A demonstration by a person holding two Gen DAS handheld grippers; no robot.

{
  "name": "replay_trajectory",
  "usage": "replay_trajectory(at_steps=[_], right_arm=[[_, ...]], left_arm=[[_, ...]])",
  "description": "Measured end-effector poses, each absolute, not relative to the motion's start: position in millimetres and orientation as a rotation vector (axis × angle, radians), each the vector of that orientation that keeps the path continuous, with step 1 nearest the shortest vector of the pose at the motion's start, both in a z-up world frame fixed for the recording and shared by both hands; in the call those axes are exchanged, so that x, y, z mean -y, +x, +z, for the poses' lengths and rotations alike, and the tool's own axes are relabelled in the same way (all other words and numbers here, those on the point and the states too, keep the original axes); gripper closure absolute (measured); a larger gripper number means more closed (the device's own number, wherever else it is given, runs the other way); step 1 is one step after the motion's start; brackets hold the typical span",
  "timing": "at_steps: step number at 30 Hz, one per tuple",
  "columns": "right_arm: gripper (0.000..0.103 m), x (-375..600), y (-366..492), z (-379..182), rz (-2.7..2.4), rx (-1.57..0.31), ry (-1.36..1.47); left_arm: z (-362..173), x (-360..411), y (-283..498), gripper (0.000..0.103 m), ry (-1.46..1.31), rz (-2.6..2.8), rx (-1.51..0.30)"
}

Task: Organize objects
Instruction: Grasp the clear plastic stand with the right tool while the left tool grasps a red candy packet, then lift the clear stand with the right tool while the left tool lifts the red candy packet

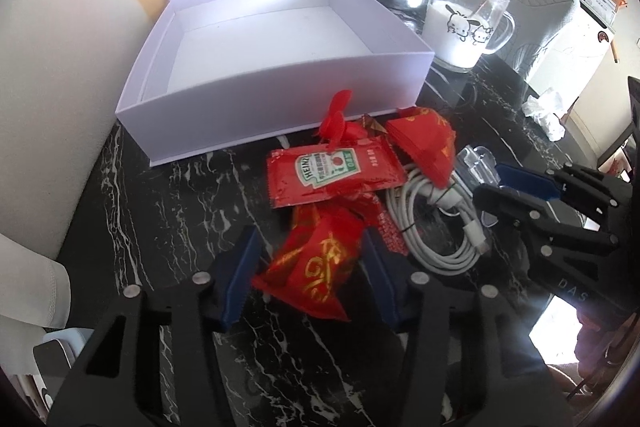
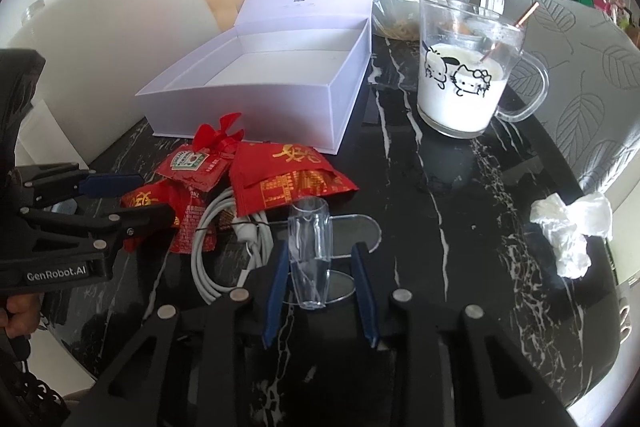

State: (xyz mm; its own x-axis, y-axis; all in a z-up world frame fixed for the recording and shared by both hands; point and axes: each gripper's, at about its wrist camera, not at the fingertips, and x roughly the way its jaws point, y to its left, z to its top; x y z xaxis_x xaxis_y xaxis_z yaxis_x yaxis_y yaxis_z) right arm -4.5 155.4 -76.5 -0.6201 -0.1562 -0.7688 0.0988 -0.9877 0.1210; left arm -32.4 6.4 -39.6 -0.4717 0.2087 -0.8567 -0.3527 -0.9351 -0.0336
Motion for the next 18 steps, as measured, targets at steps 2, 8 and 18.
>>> replay_trajectory(at_steps=[2,8,18], right_arm=[[0.081,-157.1,-2.9,-75.9,-2.693,0.129,1.278],[0.081,-156.9,0.0,-74.6,-2.700,0.134,1.280],[0.081,-160.0,17.3,-64.8,-2.716,0.154,1.242]], left_arm=[[-39.2,-7.1,-32.3,0.061,-1.392,2.431,-0.215],[-37.0,-3.2,-29.9,0.065,-1.405,2.426,-0.197],[-25.7,8.5,-16.6,0.067,-1.402,2.438,-0.130]])
